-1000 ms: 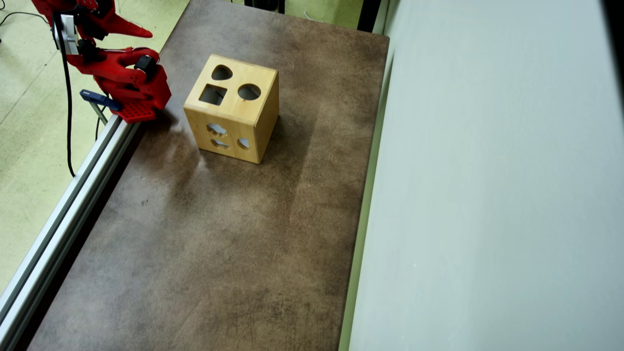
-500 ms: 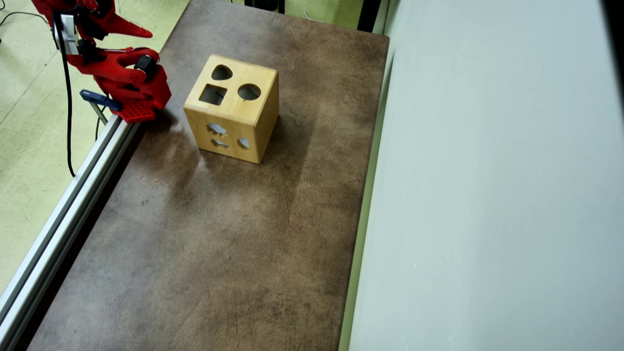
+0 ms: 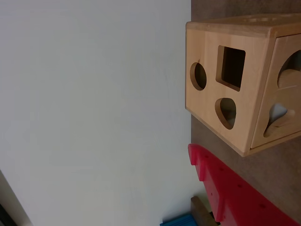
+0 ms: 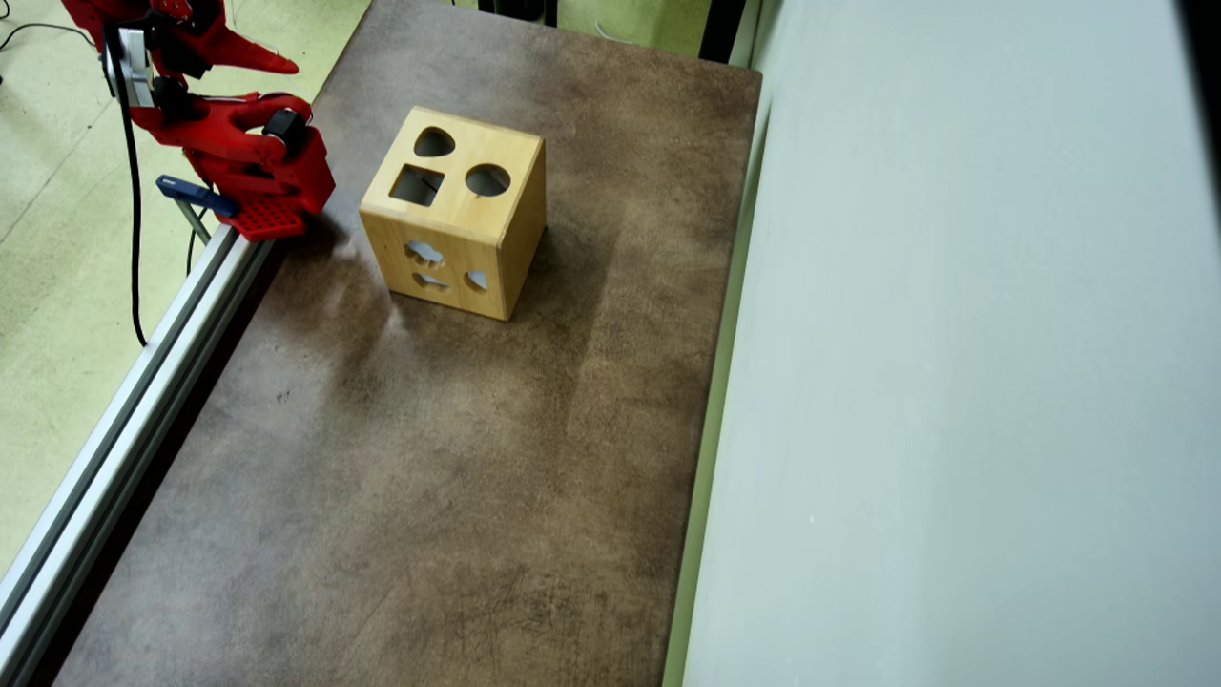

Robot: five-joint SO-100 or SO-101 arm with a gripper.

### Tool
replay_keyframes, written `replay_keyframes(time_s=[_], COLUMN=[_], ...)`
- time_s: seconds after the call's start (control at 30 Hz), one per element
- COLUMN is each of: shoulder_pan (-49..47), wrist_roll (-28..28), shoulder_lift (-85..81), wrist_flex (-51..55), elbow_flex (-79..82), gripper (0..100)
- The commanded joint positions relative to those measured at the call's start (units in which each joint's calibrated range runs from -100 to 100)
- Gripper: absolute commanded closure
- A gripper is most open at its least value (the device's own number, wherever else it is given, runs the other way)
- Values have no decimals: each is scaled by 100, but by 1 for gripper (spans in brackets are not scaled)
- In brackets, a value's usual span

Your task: Pick and place the red cube on the square hole

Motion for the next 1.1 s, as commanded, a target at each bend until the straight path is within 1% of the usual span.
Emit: replay_keyframes(time_s=[0.0, 0.43, 0.53, 0.63, 0.73, 0.8, 1.07], shoulder_pan=[15, -59, -59, -59, -59, -59, -59], wrist_roll=[34, -15, 10, 29, 20, 20, 15], shoulder_lift=[18, 9, 9, 9, 9, 9, 9], wrist_flex=[-7, 1, 1, 1, 1, 1, 1], elbow_flex=[-69, -78, -78, -78, -78, -78, -78], gripper=[2, 4, 5, 9, 18, 26, 67])
